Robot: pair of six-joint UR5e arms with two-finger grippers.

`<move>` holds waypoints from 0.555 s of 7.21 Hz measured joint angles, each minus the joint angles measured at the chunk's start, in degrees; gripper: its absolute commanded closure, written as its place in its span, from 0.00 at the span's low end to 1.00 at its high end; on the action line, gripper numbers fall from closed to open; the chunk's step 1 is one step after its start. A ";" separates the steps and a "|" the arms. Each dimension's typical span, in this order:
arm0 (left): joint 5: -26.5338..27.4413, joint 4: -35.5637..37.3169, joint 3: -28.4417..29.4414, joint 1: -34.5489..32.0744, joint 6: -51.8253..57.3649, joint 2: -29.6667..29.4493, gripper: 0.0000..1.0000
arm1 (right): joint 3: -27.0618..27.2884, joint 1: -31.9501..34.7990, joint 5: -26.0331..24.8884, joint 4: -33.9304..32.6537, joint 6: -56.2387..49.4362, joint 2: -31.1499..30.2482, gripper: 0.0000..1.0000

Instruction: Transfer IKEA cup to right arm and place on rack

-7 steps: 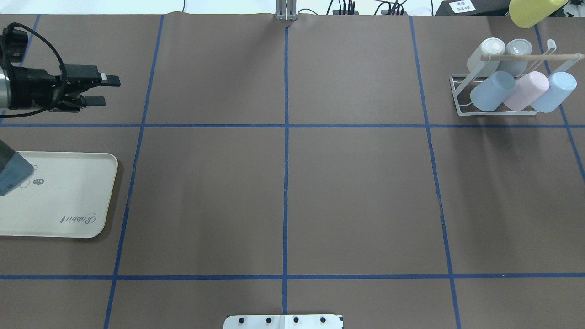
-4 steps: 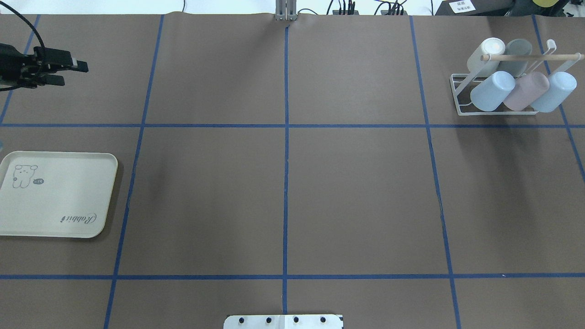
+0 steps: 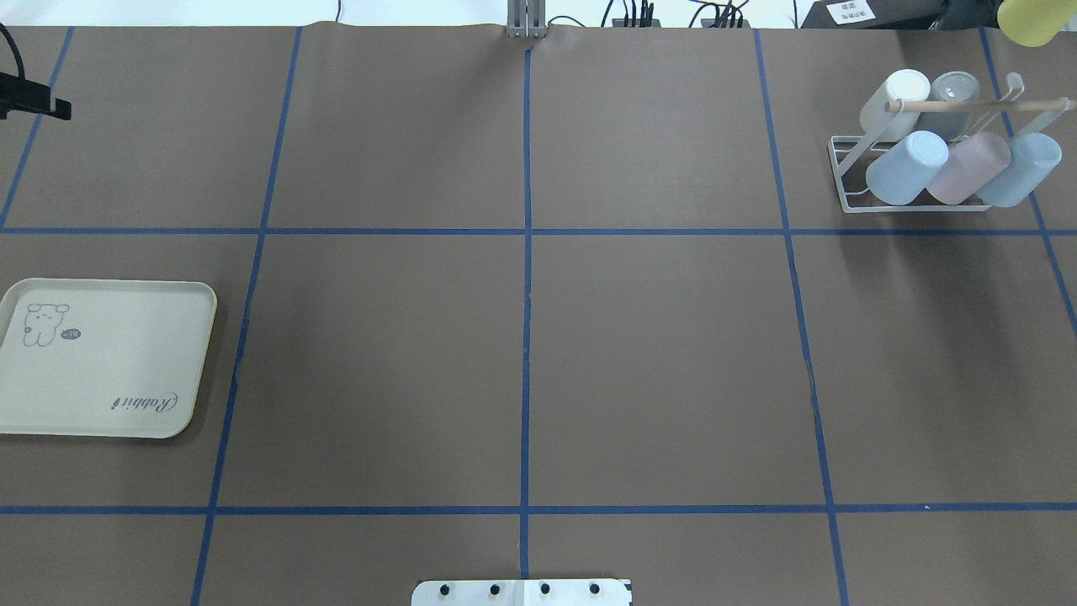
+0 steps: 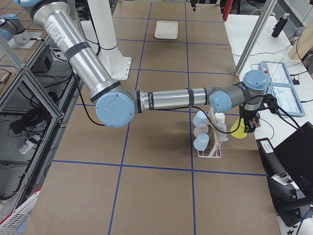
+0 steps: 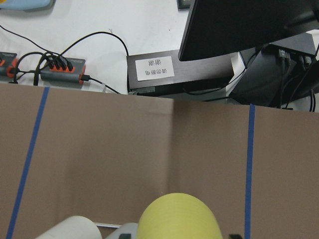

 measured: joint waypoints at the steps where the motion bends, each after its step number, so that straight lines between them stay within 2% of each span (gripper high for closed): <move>1: 0.10 0.80 0.00 -0.19 2.03 1.20 0.00 | -1.17 -0.13 0.52 -1.03 -1.26 0.02 0.89; 4: 0.16 1.52 -0.07 -0.09 3.44 2.71 0.00 | -1.77 -0.18 3.36 -3.88 -2.71 -0.27 0.89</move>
